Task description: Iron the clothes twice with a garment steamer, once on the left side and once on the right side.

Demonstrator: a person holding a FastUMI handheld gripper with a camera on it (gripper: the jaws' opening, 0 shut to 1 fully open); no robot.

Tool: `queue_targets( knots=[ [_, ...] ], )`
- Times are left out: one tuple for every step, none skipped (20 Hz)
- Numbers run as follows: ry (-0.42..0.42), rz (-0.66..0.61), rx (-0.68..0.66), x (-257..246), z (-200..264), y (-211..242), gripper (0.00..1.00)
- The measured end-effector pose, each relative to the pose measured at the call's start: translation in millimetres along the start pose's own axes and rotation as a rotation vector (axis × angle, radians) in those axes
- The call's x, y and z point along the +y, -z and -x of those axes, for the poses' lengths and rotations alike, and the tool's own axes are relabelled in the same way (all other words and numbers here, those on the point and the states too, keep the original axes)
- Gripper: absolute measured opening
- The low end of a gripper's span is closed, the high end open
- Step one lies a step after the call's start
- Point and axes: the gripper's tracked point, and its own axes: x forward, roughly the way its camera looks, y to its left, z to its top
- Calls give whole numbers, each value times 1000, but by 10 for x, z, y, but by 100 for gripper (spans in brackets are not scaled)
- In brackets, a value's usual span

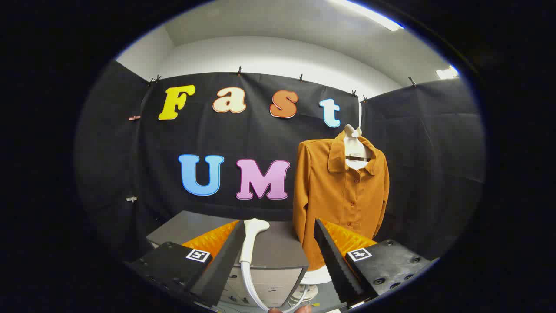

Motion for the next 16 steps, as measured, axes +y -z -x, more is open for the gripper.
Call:
queue_targets(
  knots=[
    [2, -7, -4, 4, 6, -9, 98],
    [-6, -14, -5, 32, 22, -8, 98],
    [-11, -16, -6, 73, 43, 11, 98],
    [-18, -14, -11, 94, 56, 8, 98],
    [-23, -15, -14, 111, 71, 10, 98],
    [-23, -20, -13, 107, 76, 18, 98],
    [-28, -25, -10, 128, 81, 20, 98],
    [-29, -22, -1, 144, 76, 33, 98],
    [-34, -15, 8, 172, 71, 49, 98],
    [-37, -8, 16, 191, 59, 65, 98],
    [-42, -9, 19, 206, 41, 59, 98],
    [-43, -14, 20, 222, 26, 58, 98],
    [-44, -20, 24, 232, 13, 70, 98],
    [-43, -24, 26, 243, 1, 78, 98],
    [-37, -32, 27, 242, -15, 73, 98],
    [-35, -41, 26, 247, -24, 56, 98]
  ],
)
